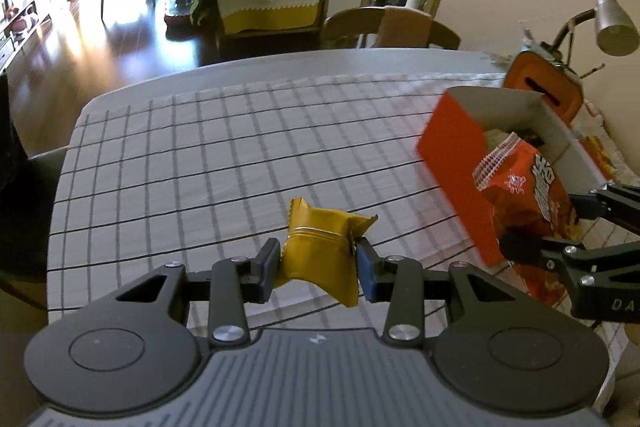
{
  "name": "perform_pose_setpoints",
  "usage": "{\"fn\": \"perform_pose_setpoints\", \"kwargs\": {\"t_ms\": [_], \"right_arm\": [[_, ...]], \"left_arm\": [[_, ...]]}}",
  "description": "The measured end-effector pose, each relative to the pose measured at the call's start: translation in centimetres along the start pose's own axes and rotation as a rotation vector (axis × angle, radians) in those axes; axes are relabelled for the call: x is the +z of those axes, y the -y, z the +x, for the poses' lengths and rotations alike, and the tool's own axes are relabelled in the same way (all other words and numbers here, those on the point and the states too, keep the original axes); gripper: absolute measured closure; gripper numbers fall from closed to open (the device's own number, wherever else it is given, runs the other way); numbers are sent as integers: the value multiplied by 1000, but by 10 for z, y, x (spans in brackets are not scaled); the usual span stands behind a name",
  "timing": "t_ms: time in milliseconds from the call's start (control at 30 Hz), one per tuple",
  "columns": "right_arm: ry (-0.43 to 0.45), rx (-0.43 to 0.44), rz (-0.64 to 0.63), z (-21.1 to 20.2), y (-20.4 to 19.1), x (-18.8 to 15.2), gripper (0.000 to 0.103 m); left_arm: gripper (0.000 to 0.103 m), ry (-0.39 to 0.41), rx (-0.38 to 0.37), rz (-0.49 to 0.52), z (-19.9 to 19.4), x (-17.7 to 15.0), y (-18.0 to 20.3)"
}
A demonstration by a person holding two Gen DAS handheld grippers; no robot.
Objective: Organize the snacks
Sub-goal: 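Carry the yellow wrapper and red chip bag into the orange box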
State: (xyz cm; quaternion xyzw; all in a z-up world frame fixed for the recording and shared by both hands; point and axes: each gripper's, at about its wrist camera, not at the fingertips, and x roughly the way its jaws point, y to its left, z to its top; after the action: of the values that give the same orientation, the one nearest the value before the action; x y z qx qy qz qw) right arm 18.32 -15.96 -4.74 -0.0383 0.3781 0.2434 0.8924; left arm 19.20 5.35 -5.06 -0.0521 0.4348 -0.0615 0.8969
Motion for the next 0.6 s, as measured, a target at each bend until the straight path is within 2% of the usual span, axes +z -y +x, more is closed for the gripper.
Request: {"fn": "perform_pose_setpoints", "kwargs": {"t_ms": [267, 600], "right_arm": [[50, -29, 27, -26, 51, -5, 35], [68, -61, 30, -37, 124, -7, 35]], "left_arm": [[64, 17, -9, 36, -3, 12, 63], [64, 25, -25, 60, 17, 31, 151]]}}
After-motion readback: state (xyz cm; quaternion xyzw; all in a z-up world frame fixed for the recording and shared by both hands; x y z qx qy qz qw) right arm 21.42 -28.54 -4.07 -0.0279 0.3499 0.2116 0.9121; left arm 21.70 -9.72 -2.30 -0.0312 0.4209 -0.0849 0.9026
